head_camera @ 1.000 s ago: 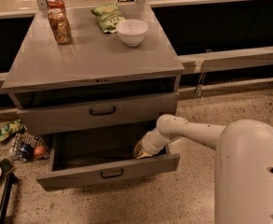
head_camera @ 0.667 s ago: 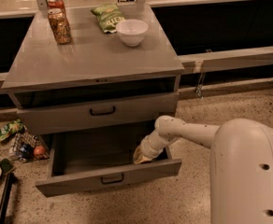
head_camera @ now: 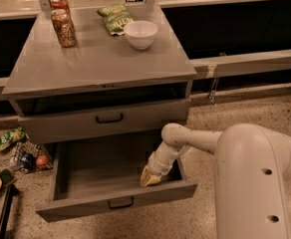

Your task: Open middle drawer

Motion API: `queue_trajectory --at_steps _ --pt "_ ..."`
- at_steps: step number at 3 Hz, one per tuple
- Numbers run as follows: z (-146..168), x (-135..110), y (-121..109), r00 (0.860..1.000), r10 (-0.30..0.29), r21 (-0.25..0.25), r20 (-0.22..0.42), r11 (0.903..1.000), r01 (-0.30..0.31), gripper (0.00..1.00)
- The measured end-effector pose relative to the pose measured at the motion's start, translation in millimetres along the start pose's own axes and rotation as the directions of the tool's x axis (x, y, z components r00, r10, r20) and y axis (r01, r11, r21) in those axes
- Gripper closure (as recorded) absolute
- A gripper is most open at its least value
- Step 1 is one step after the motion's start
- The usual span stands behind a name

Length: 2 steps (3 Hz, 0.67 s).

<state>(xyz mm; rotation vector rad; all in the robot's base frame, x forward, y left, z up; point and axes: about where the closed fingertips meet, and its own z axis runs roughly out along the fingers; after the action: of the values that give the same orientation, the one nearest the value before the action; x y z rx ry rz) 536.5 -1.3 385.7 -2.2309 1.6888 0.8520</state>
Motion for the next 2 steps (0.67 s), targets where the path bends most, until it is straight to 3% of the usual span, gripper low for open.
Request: queue_trajectory --at_steps 1,2 --pt "6 -3 27 0.998 0.059 -0.081 0.019 0.995 -0.057 1.0" --pt "6 -7 62 0.992 0.126 -0.144 0.027 0.9821 -0.121 1.0"
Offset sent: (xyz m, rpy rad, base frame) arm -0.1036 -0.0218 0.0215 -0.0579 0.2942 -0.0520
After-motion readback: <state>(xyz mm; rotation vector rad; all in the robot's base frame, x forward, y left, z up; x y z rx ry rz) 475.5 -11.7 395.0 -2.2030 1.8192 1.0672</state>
